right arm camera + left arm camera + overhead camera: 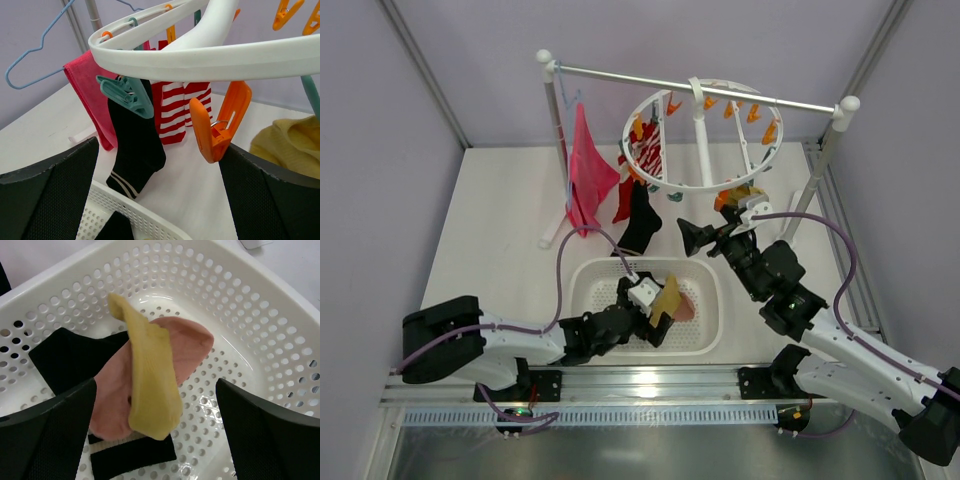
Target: Remove the socks clipped to the hanger
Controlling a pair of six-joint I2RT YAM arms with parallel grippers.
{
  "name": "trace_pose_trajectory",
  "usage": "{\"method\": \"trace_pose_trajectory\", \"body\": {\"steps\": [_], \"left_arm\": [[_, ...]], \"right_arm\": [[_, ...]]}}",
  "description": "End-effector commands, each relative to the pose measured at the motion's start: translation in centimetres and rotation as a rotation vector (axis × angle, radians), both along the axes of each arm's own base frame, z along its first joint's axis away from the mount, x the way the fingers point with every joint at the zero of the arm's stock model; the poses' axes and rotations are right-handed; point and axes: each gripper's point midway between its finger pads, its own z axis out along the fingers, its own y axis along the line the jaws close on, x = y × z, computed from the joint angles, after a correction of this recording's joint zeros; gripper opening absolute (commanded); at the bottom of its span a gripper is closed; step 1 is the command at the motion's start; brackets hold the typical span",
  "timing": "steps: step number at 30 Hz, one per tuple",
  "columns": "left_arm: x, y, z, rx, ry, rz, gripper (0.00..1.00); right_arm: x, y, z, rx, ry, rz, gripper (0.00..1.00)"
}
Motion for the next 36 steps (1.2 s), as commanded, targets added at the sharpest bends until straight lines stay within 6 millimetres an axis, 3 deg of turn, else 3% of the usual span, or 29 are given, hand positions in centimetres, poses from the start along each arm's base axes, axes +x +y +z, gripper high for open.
{"method": "trace_pose_trajectory", "body": {"steps": [1, 12, 18, 23, 29, 32, 34, 36], "left_arm": [[0.2, -1.0, 1.8, -0.020, -0.036, 0.055, 1.00], [0.4, 0.2, 3.7, -0.027, -0.107, 0.169, 1.00], [0.3, -1.6, 8.2, -0.143, -0.180, 0.085, 1.00], [1.3, -4.5, 11.6, -0.215, -0.185, -0.018, 1.00], [3.4, -7.8, 16.1, -0.329, -0.247, -0.075, 1.00], [4.3, -9.5, 18.1, -0.359, -0.295, -0.095, 0.99], [5.1, -10.8, 17.9, -0.376, -0.294, -0.124, 0.99], [5.5, -11.6, 19.2, -0.435, -0.320, -0.137, 1.00]], "right_arm": [[0.1, -0.3, 0.8, 0.025, -0.016, -0.016, 1.00], [-0.8, -1.3, 1.4, 0.055, -0.032, -0.020, 1.00], [-3.4, -2.3, 2.8, 0.131, -0.094, 0.040, 1.00], [-5.3, -6.4, 4.2, 0.226, -0.169, -0.047, 1.00], [-5.3, -12.1, 4.5, 0.290, -0.189, -0.293, 1.00], [-5.0, -14.3, 4.2, 0.323, -0.176, -0.413, 1.00], [-5.0, -14.9, 4.1, 0.316, -0.183, -0.449, 1.00], [-5.0, -15.5, 3.9, 0.327, -0.178, -0.480, 1.00]]}}
